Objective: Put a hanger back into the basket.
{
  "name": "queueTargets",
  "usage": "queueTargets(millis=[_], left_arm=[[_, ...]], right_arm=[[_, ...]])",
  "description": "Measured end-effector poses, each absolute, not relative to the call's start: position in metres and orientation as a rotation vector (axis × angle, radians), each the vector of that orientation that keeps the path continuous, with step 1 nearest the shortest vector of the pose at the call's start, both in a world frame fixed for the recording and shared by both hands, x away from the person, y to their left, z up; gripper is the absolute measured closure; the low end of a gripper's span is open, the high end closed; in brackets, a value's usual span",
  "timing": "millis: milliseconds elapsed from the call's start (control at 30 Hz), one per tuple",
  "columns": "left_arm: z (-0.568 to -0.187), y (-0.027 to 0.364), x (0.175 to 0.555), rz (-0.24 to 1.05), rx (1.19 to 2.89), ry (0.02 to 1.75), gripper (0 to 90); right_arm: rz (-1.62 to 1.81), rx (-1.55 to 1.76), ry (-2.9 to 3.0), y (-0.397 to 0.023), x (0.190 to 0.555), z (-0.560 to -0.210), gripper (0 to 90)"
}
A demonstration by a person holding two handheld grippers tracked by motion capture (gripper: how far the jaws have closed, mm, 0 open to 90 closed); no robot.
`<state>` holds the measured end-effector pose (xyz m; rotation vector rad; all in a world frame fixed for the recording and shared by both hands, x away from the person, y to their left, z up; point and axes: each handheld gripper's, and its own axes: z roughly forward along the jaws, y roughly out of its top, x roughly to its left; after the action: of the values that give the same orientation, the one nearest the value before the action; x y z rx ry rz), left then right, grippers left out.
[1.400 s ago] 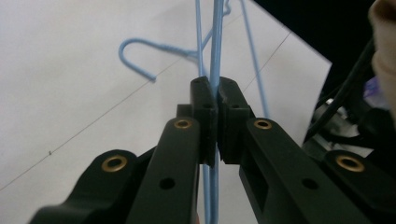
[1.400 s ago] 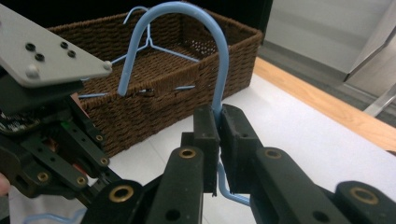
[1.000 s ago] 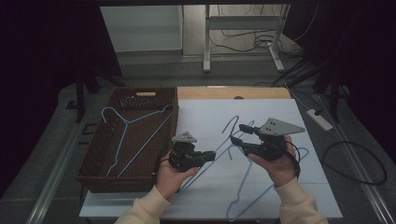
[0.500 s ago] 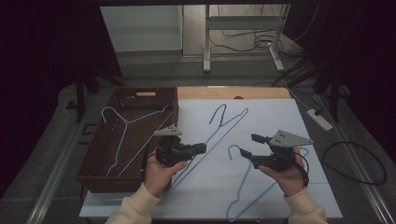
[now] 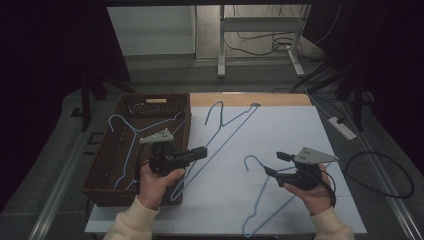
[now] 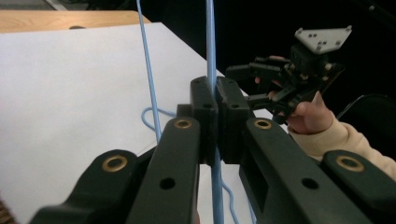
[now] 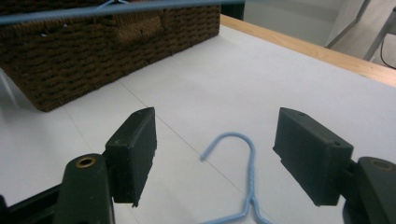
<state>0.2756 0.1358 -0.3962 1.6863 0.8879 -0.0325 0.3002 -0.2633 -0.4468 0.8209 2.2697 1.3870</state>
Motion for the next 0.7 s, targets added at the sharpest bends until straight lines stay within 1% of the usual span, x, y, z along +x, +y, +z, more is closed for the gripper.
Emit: queueTargets(millis=[167, 367, 467, 700], left_arm=[[-0.391, 0.15, 0.275, -0.023, 1.665, 0.888, 86.8], [-0.384, 0.172, 0.272, 0.028, 1.654, 0.897, 86.8], [-0.383, 0.18, 0.271, 0.083, 1.658, 0.91, 86.8], [-0.381, 0.2, 0.271, 0.111, 1.633, 0.935, 86.8]], right_arm=[[1.366, 0.827, 2.275, -0.266, 0.3, -0.452, 29.8], [1.348, 0.837, 2.284, -0.267, 0.3, -0.459, 29.6], [1.343, 0.845, 2.282, -0.268, 0.3, -0.46, 29.6], [1.335, 0.86, 2.273, -0.271, 0.301, -0.462, 29.6]])
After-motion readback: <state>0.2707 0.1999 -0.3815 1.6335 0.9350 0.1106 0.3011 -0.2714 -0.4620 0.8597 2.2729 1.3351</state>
